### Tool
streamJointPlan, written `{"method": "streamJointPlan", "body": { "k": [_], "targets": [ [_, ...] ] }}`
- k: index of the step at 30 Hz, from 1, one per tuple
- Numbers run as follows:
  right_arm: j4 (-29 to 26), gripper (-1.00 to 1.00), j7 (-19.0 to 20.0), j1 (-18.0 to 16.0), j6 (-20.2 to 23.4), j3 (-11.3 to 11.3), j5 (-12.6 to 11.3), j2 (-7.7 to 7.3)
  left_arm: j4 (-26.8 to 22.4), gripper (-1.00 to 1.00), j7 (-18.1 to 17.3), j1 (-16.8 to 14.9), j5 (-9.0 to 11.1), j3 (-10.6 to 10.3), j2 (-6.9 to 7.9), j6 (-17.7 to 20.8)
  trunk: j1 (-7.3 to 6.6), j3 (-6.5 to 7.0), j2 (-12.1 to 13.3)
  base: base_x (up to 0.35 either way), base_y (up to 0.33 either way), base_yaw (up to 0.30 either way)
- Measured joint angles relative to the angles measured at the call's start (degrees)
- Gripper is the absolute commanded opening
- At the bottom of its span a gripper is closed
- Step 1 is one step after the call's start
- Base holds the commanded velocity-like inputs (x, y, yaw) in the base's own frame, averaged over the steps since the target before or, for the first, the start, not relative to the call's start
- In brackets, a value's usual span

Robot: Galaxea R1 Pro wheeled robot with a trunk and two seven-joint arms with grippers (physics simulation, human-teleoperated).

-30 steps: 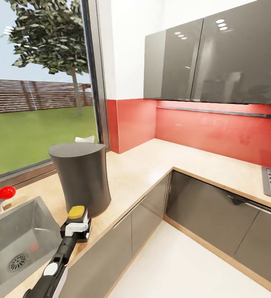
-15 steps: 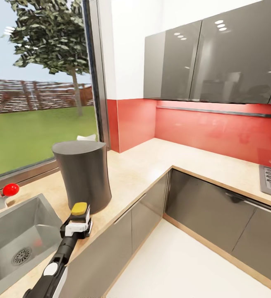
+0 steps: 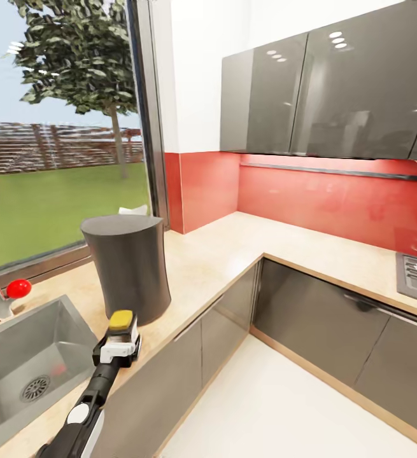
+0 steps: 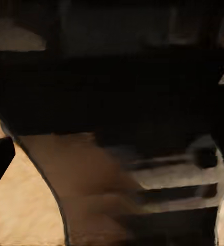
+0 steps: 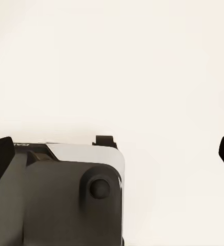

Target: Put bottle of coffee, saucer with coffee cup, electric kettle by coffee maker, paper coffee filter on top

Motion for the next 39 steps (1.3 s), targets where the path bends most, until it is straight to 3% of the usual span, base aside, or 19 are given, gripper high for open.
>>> {"method": "streamJointPlan", "body": {
  "k": [14, 30, 36, 39],
  "targets": [
    [0.0, 1.0, 0.0, 0.0, 0.0, 0.0, 0.0, 0.0, 0.0, 1.0, -0.01, 0.0, 0.01, 0.0, -0.04, -0.03, -0.01, 0.0, 0.0, -0.016, -0.003, 0.0],
    [0.0, 1.0, 0.0, 0.0, 0.0, 0.0, 0.0, 0.0, 0.04, 1.0, 0.0, 0.03, -0.08, 0.0, 0.0, -0.01, -0.01, 0.0, -0.01, -0.257, 0.0, 0.0],
    [0.0, 1.0, 0.0, 0.0, 0.0, 0.0, 0.0, 0.0, -0.07, 1.0, -0.64, 4.32, -0.12, -0.56, -0.45, -2.83, -0.01, 0.0, 0.0, -0.005, 0.0, 0.0],
    [0.0, 1.0, 0.0, 0.0, 0.0, 0.0, 0.0, 0.0, 0.01, 1.0, -1.31, 5.69, -0.4, -1.08, -2.1, -4.47, -0.01, 0.0, 0.0, 0.0, 0.0, 0.0]
  ]
}}
